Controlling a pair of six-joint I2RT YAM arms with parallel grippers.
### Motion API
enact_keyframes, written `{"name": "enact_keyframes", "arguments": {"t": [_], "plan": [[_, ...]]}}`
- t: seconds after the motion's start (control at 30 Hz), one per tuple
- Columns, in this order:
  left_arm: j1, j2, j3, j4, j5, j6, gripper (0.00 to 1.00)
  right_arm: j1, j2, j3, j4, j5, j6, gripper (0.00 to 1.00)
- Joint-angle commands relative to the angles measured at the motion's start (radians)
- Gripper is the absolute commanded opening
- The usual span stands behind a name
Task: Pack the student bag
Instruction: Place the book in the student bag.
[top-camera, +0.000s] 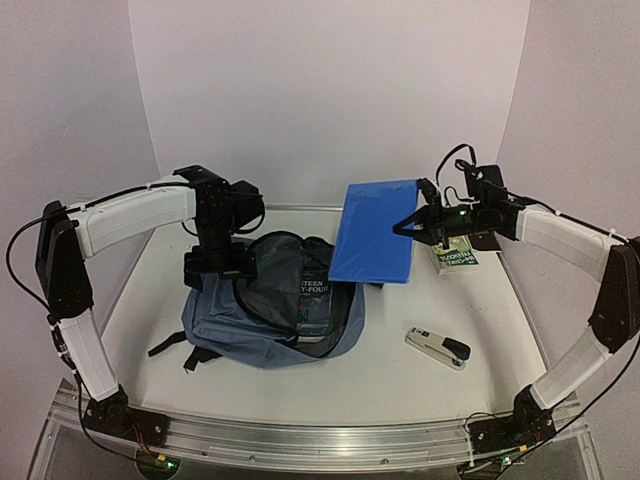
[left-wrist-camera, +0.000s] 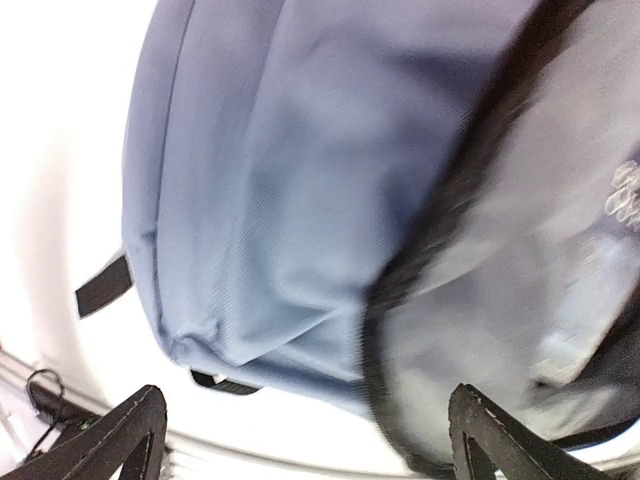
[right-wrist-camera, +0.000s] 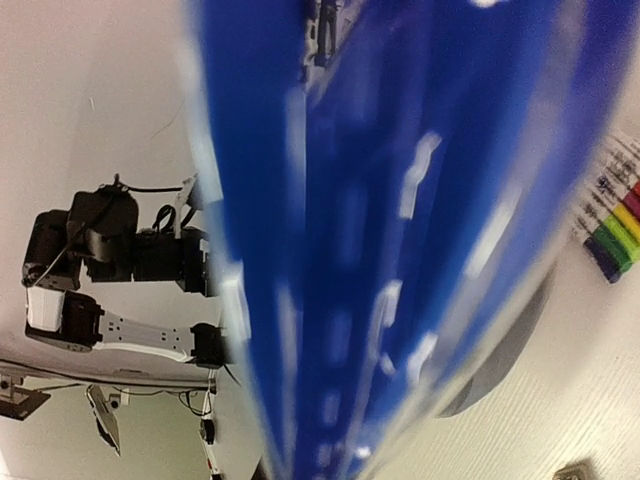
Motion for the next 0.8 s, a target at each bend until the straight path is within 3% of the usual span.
{"name": "enact_keyframes", "arguments": {"t": [0.0, 0.17, 0.37, 0.4, 0.77], "plan": [[0.02, -0.046, -0.093, 0.037, 0.123, 0.06, 0.92, 0.075, -0.037, 0.024, 0.021, 0.009, -0.044, 0.0], [0.082, -0.029, -0.147, 0.105, 0.126, 0.107, 0.64, 0.127, 0.006, 0.003, 0.021, 0.049, -0.101, 0.0], [0.238, -0.013, -0.111, 0.14, 0.126, 0.214, 0.05, 0.142, 0.127, 0.046, 0.016, 0.119, -0.167, 0.0], [0.261, -0.006, -0.097, 0.146, 0.126, 0.233, 0.01, 0.143, 0.147, 0.064, 0.012, 0.129, -0.179, 0.0], [0.459, 0.061, -0.059, 0.223, 0.142, 0.34, 0.0, 0.143, 0.291, 0.177, -0.023, 0.203, -0.254, 0.0]]}}
